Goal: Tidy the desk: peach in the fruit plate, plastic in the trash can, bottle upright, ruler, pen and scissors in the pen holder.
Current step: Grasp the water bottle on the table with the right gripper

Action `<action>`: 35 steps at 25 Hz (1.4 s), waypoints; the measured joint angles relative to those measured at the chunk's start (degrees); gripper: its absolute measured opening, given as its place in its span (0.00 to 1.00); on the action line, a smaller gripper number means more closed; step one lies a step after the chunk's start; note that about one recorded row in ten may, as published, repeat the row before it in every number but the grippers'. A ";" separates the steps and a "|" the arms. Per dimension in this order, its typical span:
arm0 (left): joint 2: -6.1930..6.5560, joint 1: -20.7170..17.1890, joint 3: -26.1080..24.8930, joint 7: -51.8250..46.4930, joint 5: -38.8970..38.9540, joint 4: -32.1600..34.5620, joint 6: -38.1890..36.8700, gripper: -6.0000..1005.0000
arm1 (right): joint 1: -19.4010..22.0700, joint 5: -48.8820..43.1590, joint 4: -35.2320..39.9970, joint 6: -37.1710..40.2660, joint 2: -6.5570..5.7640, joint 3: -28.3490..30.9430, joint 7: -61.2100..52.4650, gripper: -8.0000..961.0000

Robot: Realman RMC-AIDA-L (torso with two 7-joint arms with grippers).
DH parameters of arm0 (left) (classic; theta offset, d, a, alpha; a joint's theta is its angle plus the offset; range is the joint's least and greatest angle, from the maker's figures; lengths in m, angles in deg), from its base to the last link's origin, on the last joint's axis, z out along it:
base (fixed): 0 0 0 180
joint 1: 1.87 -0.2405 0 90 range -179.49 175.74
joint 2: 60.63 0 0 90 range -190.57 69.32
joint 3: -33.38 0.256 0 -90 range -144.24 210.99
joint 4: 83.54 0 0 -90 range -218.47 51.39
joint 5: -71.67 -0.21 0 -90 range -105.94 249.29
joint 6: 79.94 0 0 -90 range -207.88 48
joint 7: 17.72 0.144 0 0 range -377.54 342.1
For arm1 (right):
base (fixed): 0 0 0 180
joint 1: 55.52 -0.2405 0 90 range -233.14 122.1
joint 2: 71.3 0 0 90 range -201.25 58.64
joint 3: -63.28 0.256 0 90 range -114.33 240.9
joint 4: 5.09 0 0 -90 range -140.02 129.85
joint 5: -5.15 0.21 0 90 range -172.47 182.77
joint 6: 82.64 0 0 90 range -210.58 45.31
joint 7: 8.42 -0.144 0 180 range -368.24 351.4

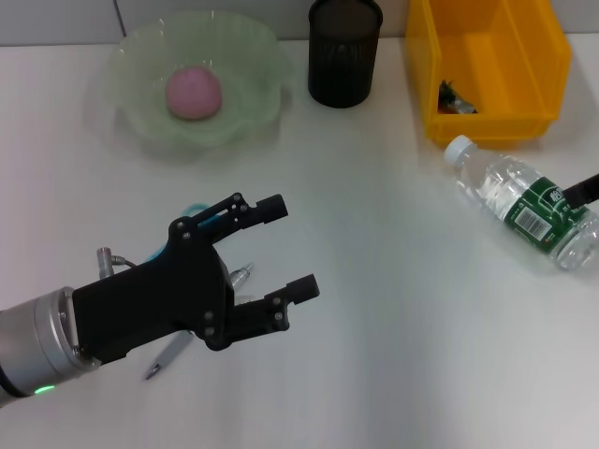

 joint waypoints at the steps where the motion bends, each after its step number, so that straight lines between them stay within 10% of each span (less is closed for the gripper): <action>1: 0.00 0.00 0.00 0.00 -0.05 -0.02 0.00 0.69 | -0.26 -0.69 0.05 -0.66 0.03 -0.18 -0.28 0.85; 35: 0.00 0.32 0.00 0.00 0.06 -0.09 0.35 0.68 | -2.70 -8.42 -8.30 -14.83 4.08 -12.35 2.13 0.85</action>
